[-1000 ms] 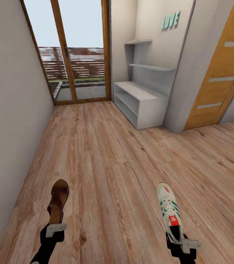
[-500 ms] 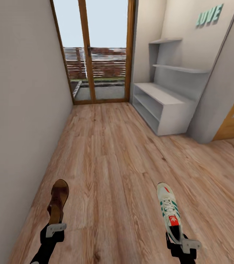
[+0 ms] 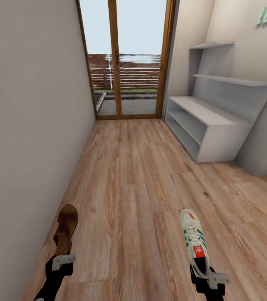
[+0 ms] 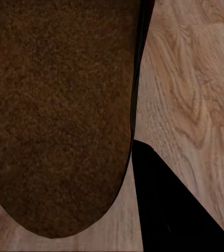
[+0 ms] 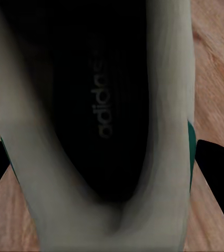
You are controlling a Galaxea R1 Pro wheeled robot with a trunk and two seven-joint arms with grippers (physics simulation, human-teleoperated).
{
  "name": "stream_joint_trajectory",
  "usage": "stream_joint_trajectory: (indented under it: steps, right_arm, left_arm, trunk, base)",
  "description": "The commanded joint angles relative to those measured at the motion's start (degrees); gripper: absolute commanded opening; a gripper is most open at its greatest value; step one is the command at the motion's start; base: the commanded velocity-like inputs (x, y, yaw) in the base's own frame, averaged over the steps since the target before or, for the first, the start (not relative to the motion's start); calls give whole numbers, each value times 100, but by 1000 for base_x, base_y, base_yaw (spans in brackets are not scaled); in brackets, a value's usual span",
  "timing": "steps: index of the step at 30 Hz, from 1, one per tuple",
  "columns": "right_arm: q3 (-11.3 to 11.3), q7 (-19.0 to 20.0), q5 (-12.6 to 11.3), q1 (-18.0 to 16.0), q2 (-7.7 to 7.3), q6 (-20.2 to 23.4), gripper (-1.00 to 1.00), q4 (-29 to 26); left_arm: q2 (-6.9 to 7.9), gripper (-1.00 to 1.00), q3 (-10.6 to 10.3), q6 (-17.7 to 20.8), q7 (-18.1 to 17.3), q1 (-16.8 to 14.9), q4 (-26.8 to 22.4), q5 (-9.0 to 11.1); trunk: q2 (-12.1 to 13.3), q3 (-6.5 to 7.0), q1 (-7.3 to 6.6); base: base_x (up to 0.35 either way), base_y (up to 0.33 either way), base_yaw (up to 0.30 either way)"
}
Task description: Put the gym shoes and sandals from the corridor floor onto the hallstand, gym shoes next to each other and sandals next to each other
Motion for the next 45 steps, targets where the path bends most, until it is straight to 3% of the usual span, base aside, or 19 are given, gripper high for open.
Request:
stream_joint_trajectory:
  steps: [1, 7, 15, 17, 18, 20, 45]
  right_arm:
    - [25, 9, -47, -4, -27, -13, -100, 1]
    - [26, 41, -40, -3, -247, -6, -100, -1]
    - [30, 116, -39, -3, -296, -5, -100, -1]
    - [26, 526, -49, -4, -397, 0, -100, 2]
    - [10, 1020, -73, -3, -514, 2, -100, 6]
    - [2, 1192, -84, -3, -538, 3, -100, 3]
    - [-8, 1320, -88, -3, -532, 3, -100, -9]
  left_arm:
    - [0, -100, 7, -14, -12, -3, 1, 4]
    - [-6, -100, 4, -14, -12, -3, 19, 8]
    - [-7, -100, 6, -14, -12, -3, 22, 8]
    - [-7, -100, 4, -14, -12, -3, 24, 8]
    - [-7, -100, 4, -14, -12, -3, 24, 8]
    - [-7, -100, 4, -14, -12, -3, 24, 8]
    - [-4, -100, 3, -23, -12, -3, 18, 8]
  trunk:
    - [-2, -4, 2]
    - [-2, -4, 2]
    - [-2, -4, 2]
    - [-2, -4, 2]
    - [-2, -4, 2]
    - [-2, -4, 2]
    - [-2, -4, 2]
  base:
    - [328, 40, 3]
    - [332, 14, 1]
    - [334, 1, 0]
    - [334, 0, 0]
    - [334, 0, 0]
    - [334, 0, 0]
    - [334, 0, 0]
